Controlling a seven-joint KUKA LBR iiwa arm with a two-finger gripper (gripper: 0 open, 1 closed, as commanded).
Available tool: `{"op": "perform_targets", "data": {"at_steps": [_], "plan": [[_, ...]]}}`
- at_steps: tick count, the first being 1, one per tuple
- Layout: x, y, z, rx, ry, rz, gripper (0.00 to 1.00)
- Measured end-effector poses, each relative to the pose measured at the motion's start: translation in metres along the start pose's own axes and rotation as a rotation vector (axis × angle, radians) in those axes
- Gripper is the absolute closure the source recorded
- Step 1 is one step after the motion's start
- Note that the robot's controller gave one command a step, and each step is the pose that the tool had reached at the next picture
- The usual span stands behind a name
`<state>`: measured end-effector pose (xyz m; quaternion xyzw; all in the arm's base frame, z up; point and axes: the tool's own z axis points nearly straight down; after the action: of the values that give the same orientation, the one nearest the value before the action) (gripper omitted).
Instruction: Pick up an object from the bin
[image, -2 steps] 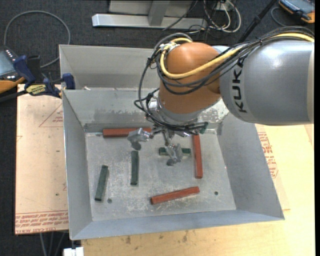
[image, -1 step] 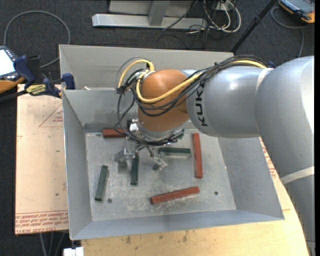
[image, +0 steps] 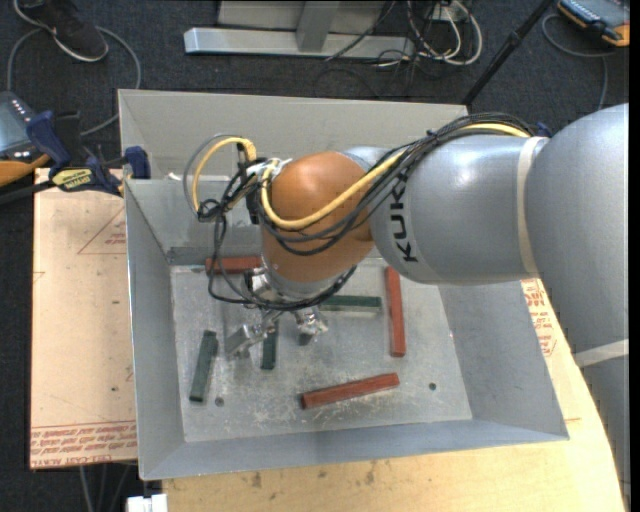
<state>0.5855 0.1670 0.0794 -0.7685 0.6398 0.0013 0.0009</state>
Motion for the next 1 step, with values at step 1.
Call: {"op": "perform_targets", "data": {"at_steps": [1], "plan": [[0.001, -0.0002, 0.0005, 0.0, 0.0, 0.003, 1.0]]}}
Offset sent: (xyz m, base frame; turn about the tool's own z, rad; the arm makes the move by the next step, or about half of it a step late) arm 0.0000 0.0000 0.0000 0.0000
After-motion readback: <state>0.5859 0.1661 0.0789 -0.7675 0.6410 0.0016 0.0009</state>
